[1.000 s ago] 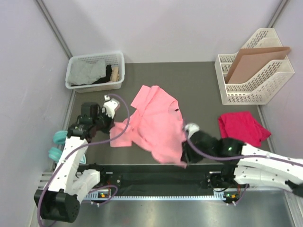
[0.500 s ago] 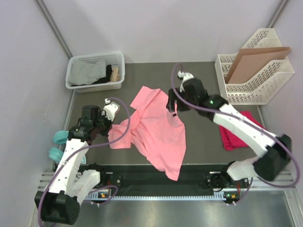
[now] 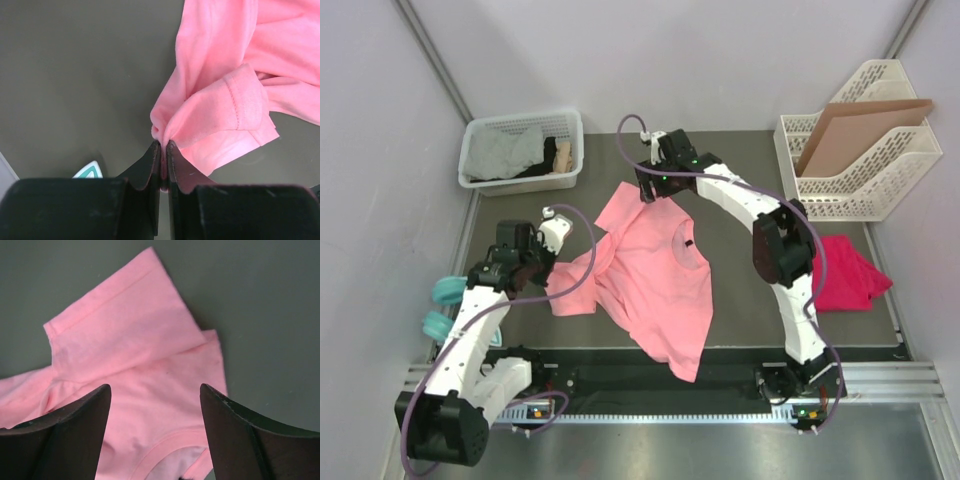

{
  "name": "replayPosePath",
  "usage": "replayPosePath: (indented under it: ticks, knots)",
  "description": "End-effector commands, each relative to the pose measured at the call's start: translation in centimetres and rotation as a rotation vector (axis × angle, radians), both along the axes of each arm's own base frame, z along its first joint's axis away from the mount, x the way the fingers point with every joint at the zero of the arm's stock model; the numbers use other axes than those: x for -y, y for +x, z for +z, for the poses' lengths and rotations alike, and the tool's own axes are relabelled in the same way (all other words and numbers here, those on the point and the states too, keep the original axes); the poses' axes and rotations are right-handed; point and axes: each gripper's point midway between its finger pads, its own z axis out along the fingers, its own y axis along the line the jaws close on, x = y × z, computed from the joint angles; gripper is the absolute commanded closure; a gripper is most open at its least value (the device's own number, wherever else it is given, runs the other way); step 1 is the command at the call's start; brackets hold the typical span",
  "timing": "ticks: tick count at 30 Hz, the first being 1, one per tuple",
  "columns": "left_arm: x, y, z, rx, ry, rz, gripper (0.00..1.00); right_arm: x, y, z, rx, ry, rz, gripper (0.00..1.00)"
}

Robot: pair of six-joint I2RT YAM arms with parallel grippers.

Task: Fold and stack the t-shirts
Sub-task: Flatten the tshirt out

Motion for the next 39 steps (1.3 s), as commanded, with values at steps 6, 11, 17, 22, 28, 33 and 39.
replayPosePath:
  ticks: [6,11,17,22,28,33,39]
  knots:
    - [-0.5,1.6,0.6,0.041,0.021,0.004,0.88,2.9,7.5,1.5,0.114,0.091,-0.076,0.31]
    - [-1.1,1.3,0.5,0.036,0.045,0.014,0.88,2.0,7.7,-0.6,0.051,0.131,-0.057,0.34]
    - [-1.2,1.8,0.6,0.043,0.041,0.021,0.88,4.4,4.9,-3.7,-0.041,0.037,-0.117,0.38]
    - [-0.8,3.1,0.9,0.051,0.023,0.018,0.84,7.8,1.2,-3.0,-0.040,-0.015,-0.204,0.39]
    - [-0.8,4.6,0.5,0.036,0.031,0.011,0.85,8.5,-2.0,-1.2,-0.024,0.016,-0.222,0.37]
    - [-1.1,5.1,-0.1,0.023,0.049,0.017,0.86,6.0,-3.5,-1.8,-0.037,0.016,-0.145,0.36]
    - [-1.5,4.8,-0.6,0.021,0.059,0.032,0.87,3.0,-3.3,-3.0,-0.079,0.039,-0.075,0.36]
